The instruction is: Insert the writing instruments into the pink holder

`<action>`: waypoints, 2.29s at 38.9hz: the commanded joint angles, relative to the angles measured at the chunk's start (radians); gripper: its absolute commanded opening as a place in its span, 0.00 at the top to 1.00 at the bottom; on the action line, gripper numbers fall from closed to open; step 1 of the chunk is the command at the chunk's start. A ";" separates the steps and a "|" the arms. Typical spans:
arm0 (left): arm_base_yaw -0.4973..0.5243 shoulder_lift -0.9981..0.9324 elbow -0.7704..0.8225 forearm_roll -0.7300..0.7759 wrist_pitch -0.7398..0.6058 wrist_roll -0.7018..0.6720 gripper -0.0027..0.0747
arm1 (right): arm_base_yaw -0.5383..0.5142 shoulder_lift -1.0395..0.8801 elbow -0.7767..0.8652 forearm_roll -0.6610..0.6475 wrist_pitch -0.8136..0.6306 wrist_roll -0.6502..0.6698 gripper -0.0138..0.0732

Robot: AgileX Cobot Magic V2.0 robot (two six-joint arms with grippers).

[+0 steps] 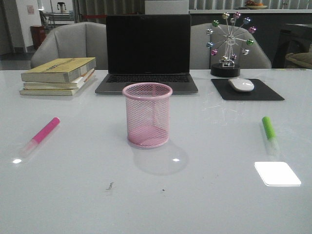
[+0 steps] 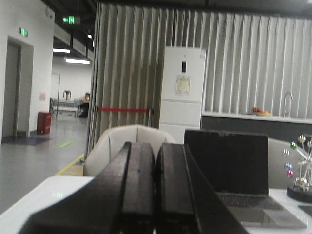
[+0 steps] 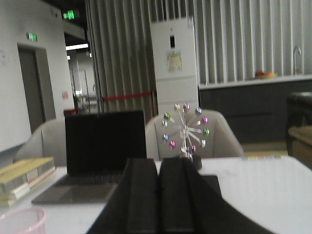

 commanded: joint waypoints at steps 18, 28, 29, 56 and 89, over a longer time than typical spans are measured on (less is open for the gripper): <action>-0.008 0.154 -0.451 0.137 0.273 -0.009 0.83 | 0.002 0.141 -0.516 -0.197 0.459 -0.002 0.77; -0.008 0.424 -0.597 0.137 0.323 -0.009 0.83 | 0.002 0.385 -0.621 -0.197 0.513 -0.002 0.77; -0.008 0.451 -0.599 0.137 0.323 -0.009 0.83 | 0.002 0.412 -0.625 -0.197 0.514 -0.002 0.77; -0.008 0.761 -0.603 0.092 0.244 -0.009 0.28 | 0.002 0.663 -0.625 -0.200 0.521 -0.002 0.29; -0.008 0.761 -0.603 0.092 0.246 -0.009 0.40 | 0.002 1.449 -1.128 -0.056 0.970 -0.001 0.29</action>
